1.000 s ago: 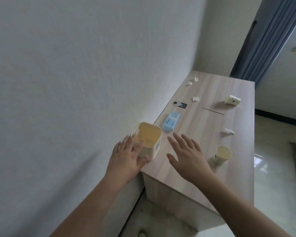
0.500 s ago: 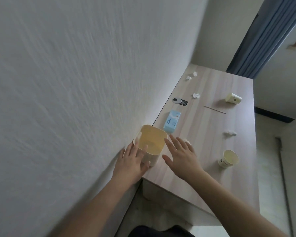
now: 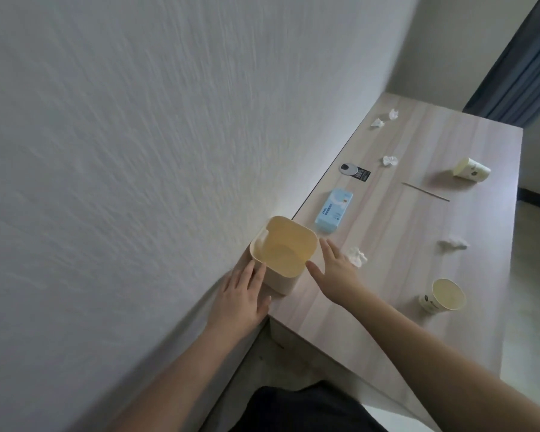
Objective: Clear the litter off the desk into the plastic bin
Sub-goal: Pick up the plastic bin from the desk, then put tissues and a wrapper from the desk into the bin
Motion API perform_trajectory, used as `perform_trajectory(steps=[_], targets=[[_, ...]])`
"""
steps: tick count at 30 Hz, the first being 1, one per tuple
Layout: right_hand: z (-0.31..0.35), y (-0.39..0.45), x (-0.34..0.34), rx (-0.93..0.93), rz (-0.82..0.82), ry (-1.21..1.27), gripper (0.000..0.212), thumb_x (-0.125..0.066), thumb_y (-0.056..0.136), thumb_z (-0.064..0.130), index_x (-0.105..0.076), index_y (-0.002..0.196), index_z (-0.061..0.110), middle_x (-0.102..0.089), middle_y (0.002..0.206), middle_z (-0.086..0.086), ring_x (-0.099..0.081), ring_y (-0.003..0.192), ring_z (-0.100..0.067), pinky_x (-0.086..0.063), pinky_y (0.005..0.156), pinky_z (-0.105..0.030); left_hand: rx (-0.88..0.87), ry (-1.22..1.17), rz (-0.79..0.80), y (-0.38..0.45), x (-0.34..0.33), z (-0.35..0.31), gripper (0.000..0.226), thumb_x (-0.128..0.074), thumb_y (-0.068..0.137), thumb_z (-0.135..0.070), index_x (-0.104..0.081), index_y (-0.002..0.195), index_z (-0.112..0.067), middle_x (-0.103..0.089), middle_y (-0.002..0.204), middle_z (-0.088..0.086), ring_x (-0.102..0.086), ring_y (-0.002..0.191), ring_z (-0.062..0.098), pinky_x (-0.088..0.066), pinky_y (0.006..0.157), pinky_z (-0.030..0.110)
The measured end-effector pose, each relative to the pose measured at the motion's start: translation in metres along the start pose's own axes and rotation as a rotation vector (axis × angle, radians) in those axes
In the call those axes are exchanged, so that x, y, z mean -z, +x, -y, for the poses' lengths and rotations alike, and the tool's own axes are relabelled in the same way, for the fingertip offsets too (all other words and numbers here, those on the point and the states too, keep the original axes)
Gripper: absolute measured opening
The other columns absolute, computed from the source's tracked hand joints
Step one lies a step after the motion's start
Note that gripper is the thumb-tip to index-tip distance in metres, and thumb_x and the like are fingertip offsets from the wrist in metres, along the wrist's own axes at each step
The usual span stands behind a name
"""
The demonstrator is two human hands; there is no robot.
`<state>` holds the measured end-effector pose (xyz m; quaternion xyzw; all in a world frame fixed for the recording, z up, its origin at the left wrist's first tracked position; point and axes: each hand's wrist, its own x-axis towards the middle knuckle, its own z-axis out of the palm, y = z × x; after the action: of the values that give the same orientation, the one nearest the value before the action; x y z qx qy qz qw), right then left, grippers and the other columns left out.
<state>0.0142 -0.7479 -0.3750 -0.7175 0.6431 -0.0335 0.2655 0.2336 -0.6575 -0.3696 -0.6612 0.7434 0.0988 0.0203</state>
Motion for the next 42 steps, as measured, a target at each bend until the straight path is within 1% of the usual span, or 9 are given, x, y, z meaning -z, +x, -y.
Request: perform_trajectory(steps=[4, 8, 11, 15, 23, 27, 29, 34, 42], targets=[[0.003, 0.017, -0.003, -0.062, 0.032, 0.132, 0.073, -0.034, 0.092, 0.063, -0.005, 0.151, 0.031, -0.014, 0.161, 0.003, -0.039, 0.135, -0.034, -0.038, 0.104, -0.050, 0.141, -0.339, 0.078, -0.004, -0.015, -0.009, 0.073, -0.026, 0.095, -0.061, -0.003, 0.154, -0.025, -0.018, 0.162, 0.007, -0.027, 0.144, 0.026, -0.030, 0.110, 0.042], [0.008, 0.029, -0.001, -0.128, 0.060, 0.273, 0.068, -0.038, 0.091, 0.059, -0.015, 0.149, 0.031, -0.033, 0.153, -0.004, -0.048, 0.127, -0.031, -0.042, 0.089, -0.039, 0.337, -0.677, 0.141, 0.005, -0.024, -0.008, 0.076, -0.031, 0.093, -0.063, -0.007, 0.154, -0.025, -0.022, 0.161, 0.006, -0.024, 0.145, 0.024, -0.025, 0.111, 0.040], [0.009, 0.036, 0.002, -0.161, 0.094, 0.395, 0.059, -0.045, 0.091, 0.050, -0.028, 0.143, 0.026, -0.058, 0.127, -0.006, -0.061, 0.109, -0.026, -0.047, 0.078, -0.032, 0.437, -0.790, 0.153, 0.014, -0.025, -0.005, 0.076, -0.034, 0.093, -0.063, -0.010, 0.154, -0.024, -0.022, 0.161, 0.006, -0.023, 0.146, 0.023, -0.022, 0.113, 0.041], [0.008, 0.040, 0.004, -0.242, 0.200, 0.567, 0.046, -0.045, 0.093, 0.031, -0.037, 0.136, 0.018, -0.062, 0.094, -0.002, -0.071, 0.067, -0.015, -0.057, 0.049, -0.027, 0.499, -0.879, 0.146, 0.021, -0.023, -0.002, 0.076, -0.035, 0.093, -0.062, -0.014, 0.154, -0.023, -0.020, 0.162, 0.004, -0.022, 0.146, 0.021, -0.020, 0.114, 0.038], [-0.008, 0.038, 0.011, -0.239, 0.189, 0.571, 0.017, -0.041, 0.087, 0.015, -0.047, 0.101, 0.022, -0.069, 0.074, -0.002, -0.070, 0.054, -0.012, -0.061, 0.054, -0.029, 0.422, -0.926, 0.042, 0.037, -0.001, -0.001, 0.064, -0.034, 0.097, -0.056, -0.024, 0.153, -0.026, -0.030, 0.158, -0.001, -0.032, 0.141, 0.016, -0.024, 0.105, 0.027], [-0.021, 0.031, 0.008, -0.247, 0.179, 0.569, 0.020, -0.043, 0.088, 0.014, -0.048, 0.106, 0.019, -0.070, 0.076, -0.005, -0.072, 0.059, -0.016, -0.062, 0.060, -0.035, 0.418, -0.944, 0.080, 0.050, 0.002, 0.002, 0.062, -0.031, 0.096, -0.059, -0.039, 0.146, -0.023, -0.044, 0.151, 0.002, -0.040, 0.136, 0.018, -0.025, 0.107, 0.028], [-0.027, 0.025, 0.007, -0.255, 0.182, 0.580, 0.024, -0.043, 0.089, 0.014, -0.050, 0.112, 0.016, -0.070, 0.079, -0.007, -0.073, 0.060, -0.018, -0.062, 0.062, -0.038, 0.452, -1.103, 0.138, 0.056, 0.002, -0.001, 0.061, -0.030, 0.095, -0.059, -0.052, 0.138, -0.022, -0.057, 0.138, 0.002, -0.051, 0.128, 0.018, -0.032, 0.110, 0.038], [-0.039, 0.007, 0.012, -0.291, 0.173, 0.557, 0.031, -0.043, 0.091, 0.014, -0.046, 0.122, 0.013, -0.067, 0.090, -0.009, -0.072, 0.060, -0.016, -0.062, 0.060, -0.035, 0.557, -1.374, 0.248, 0.067, 0.004, -0.011, 0.051, -0.030, 0.099, -0.054, -0.069, 0.111, -0.023, -0.074, 0.108, -0.007, -0.064, 0.105, 0.011, -0.044, 0.087, 0.035], [-0.058, -0.029, 0.023, -0.325, 0.154, 0.464, 0.040, -0.044, 0.089, 0.016, -0.048, 0.129, 0.017, -0.065, 0.085, -0.001, -0.071, 0.058, -0.012, -0.057, 0.050, -0.026, 0.419, -1.271, 0.475, 0.075, 0.003, -0.025, 0.042, -0.041, 0.097, -0.048, -0.072, 0.104, -0.019, -0.076, 0.102, -0.005, -0.065, 0.103, 0.017, -0.044, 0.084, 0.035]])
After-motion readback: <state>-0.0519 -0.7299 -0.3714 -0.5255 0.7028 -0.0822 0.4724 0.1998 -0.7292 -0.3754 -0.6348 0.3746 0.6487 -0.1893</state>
